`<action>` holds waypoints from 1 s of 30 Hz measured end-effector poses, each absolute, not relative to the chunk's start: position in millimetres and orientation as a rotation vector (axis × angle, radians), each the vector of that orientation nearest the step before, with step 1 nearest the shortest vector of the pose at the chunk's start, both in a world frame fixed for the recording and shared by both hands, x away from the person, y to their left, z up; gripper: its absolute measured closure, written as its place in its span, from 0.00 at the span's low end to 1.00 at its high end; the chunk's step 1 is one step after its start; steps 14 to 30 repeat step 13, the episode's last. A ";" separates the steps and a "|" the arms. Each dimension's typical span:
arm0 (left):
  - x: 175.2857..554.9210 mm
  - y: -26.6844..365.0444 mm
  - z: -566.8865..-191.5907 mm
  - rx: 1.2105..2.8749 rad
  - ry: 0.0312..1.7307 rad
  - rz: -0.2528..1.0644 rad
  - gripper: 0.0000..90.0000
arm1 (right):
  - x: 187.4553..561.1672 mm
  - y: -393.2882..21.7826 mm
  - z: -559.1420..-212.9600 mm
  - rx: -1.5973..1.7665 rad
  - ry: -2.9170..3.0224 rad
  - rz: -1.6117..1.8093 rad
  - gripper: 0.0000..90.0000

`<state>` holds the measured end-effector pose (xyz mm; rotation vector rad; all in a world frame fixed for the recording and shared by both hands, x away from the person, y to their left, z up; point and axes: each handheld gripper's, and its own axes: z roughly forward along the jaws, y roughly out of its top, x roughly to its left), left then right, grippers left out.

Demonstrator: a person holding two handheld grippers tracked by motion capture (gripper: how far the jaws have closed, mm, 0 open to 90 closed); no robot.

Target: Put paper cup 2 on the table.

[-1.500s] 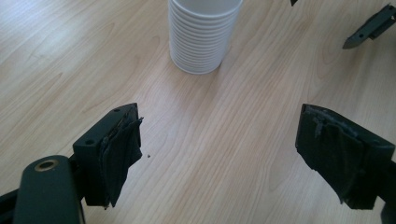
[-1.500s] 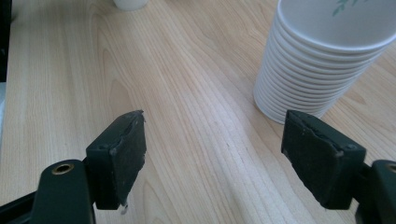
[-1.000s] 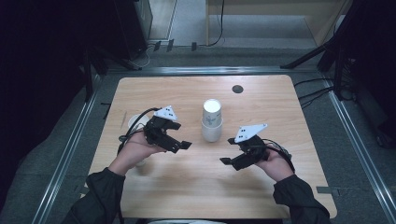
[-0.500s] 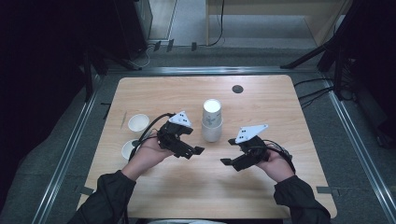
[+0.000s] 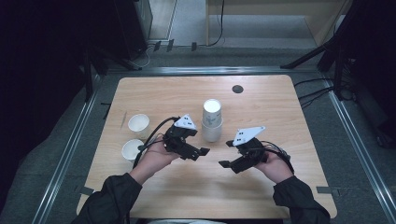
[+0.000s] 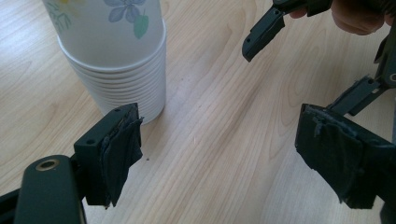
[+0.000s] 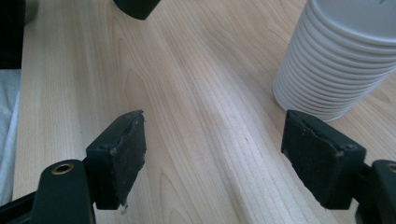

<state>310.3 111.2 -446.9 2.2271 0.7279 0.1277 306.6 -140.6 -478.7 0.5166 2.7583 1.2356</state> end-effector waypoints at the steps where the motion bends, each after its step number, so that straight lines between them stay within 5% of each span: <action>1: 310.3 111.0 -447.4 2.233 0.725 0.129 0.16 | 306.2 -140.3 -478.8 0.516 2.762 1.234 0.25; 30: 310.9 110.0 -459.0 2.235 0.718 0.189 0.16 | 306.6 -140.4 -480.1 0.501 2.772 1.221 0.25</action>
